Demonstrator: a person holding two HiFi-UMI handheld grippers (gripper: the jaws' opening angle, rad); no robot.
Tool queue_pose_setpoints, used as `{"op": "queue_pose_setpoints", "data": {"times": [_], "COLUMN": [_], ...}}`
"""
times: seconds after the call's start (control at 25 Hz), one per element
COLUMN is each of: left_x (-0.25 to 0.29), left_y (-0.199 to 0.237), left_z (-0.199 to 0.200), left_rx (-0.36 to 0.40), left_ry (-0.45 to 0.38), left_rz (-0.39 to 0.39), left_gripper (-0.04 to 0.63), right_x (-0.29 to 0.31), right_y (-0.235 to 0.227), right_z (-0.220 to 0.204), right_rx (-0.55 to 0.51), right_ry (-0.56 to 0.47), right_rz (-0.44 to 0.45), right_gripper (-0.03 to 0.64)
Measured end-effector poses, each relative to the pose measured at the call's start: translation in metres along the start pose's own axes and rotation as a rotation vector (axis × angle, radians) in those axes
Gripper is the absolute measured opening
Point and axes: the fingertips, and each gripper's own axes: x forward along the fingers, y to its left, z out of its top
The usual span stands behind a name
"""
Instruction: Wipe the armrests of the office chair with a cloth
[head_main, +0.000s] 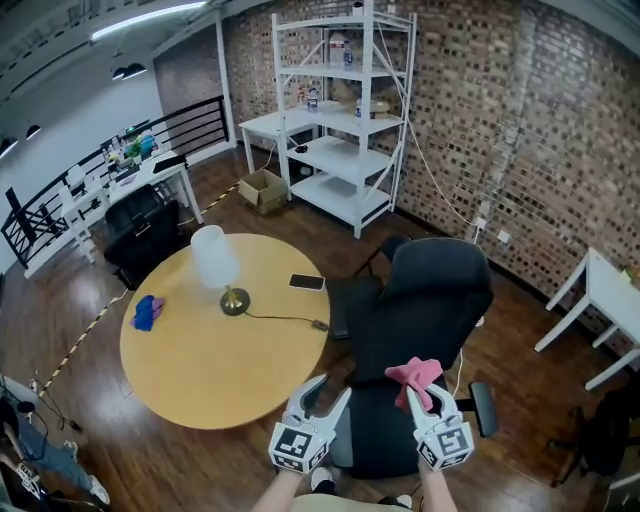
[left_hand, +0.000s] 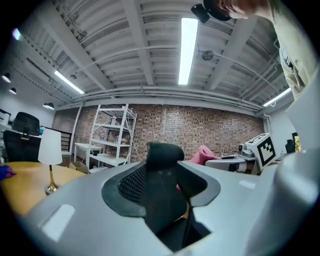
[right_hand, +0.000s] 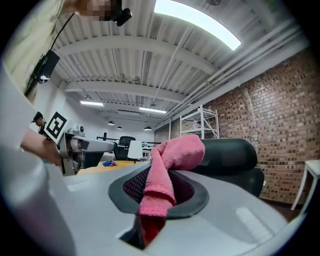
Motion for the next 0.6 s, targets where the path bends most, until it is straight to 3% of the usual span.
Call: {"op": "queue_pose_setpoints", "data": {"times": [0.24, 0.32, 0.48, 0.6], "left_x": [0.024, 0.042, 0.077, 0.092], "left_y": [-0.081, -0.130, -0.228, -0.290], "left_z": [-0.011, -0.018, -0.036, -0.052], "left_rx": [-0.062, -0.073, -0.024, -0.044], "left_ry": [0.040, 0.036, 0.033, 0.052], "left_rz": [-0.067, -0.097, -0.136, -0.164], "left_gripper": [0.194, 0.193, 0.193, 0.201], "right_x": [-0.101, -0.153, -0.253, -0.312], "right_y": [-0.039, -0.070, -0.131, -0.172], "right_z": [-0.003, -0.009, -0.029, -0.051], "right_rx": [0.236, 0.274, 0.285, 0.331], "right_ry": [-0.069, -0.072, -0.075, -0.061], "right_rz": [0.071, 0.056, -0.009, -0.049], "right_gripper": [0.059, 0.058, 0.060, 0.060]}}
